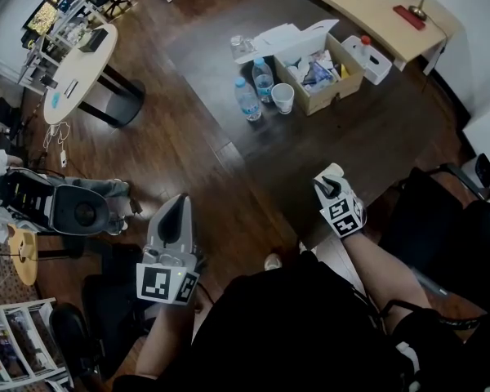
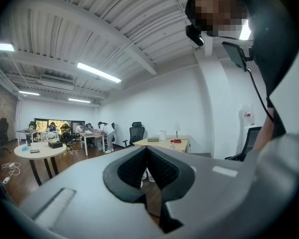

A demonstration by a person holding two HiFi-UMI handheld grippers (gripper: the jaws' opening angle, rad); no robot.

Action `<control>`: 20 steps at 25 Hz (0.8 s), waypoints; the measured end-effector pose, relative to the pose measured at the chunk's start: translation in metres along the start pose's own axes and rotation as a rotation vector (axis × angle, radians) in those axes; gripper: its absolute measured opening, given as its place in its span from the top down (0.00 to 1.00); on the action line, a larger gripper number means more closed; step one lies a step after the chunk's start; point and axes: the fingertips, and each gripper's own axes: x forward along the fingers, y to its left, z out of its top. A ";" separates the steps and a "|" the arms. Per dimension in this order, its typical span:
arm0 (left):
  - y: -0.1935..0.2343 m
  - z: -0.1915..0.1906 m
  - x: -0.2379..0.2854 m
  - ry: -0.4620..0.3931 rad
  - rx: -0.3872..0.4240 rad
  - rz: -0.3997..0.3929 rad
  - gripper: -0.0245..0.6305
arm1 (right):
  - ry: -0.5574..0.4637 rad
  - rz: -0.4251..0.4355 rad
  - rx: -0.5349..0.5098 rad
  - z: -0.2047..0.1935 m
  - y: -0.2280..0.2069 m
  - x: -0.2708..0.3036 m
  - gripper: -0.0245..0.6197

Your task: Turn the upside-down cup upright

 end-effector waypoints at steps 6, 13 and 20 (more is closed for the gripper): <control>0.000 0.000 0.001 0.000 0.000 0.002 0.96 | -0.123 0.117 0.034 0.009 -0.002 -0.012 0.78; 0.001 -0.001 0.000 0.005 -0.001 0.019 0.96 | -0.153 0.112 0.196 -0.019 -0.075 -0.028 0.78; -0.004 0.000 0.001 0.015 0.001 0.016 0.96 | -0.066 0.315 0.399 -0.044 -0.080 -0.014 0.71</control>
